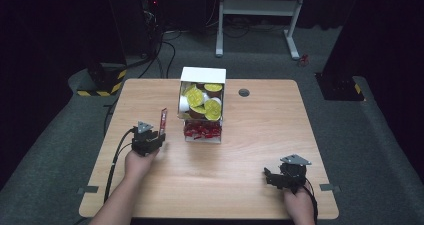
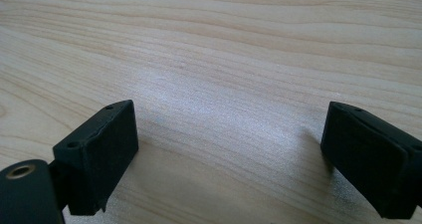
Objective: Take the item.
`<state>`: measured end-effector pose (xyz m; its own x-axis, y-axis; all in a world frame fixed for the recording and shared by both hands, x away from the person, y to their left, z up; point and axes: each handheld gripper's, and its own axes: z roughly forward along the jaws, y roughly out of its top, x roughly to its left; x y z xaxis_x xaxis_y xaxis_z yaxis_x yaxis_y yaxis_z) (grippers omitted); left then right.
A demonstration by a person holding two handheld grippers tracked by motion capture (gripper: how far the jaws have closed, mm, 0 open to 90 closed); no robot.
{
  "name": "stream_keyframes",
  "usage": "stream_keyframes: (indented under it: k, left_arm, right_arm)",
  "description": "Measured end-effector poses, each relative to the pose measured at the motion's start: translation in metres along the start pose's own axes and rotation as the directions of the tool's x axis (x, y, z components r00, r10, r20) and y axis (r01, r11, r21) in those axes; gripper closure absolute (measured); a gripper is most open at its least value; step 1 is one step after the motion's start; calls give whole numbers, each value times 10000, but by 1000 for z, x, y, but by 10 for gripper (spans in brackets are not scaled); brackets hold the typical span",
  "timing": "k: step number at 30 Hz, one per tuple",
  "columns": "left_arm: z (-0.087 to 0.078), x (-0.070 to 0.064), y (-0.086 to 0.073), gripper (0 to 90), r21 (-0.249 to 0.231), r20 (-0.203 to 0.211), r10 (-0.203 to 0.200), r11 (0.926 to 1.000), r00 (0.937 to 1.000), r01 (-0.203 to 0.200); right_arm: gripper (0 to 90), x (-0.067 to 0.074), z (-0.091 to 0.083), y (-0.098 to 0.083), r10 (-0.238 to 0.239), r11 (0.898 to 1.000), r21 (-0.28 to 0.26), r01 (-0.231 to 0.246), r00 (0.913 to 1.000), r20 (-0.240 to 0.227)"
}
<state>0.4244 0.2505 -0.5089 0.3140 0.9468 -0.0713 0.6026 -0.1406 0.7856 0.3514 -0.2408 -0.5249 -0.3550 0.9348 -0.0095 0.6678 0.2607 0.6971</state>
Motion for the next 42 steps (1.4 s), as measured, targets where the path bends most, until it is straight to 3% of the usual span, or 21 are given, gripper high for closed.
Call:
stream_keyframes:
  k: [7, 10, 12, 16, 22, 33, 42]
  left_arm:
    - [-13, 2, 3, 510, -191, 20, 22, 9998, 10000, -21]
    - [-18, 3, 3, 468, -73, 250, 142, 9999, 9996, -140]
    - [-24, 4, 1, 454, -98, 323, 254, 9996, 9992, -251]
    - [-33, 7, -5, 439, -156, 561, 111, 9998, 9984, -103]
    - [-45, 6, -17, 426, -219, 617, 242, 9995, 9978, -229]
    - [-61, 3, -38, 374, 227, 843, 666, 9974, 9942, -687]
    - [-75, 6, -73, 297, 1056, 520, 1016, 9887, 9935, -1066]
  right_arm:
    - [78, 0, 0, 0, -70, 10000, -10, 70, 9999, -72]
    - [78, 1, 0, 0, -21, 10000, -2, 21, 10000, -75]
    - [78, 1, 0, 0, -43, 10000, -9, 43, 10000, -75]
    - [78, 1, 0, 0, -24, 10000, -3, 24, 10000, -74]
    - [78, 1, 0, 0, -23, 10000, -1, 23, 10000, -75]
    - [78, 1, 0, 0, -22, 10000, -2, 22, 10000, -75]
    - [78, 0, 0, 0, -79, 10000, -16, 79, 9999, -80]
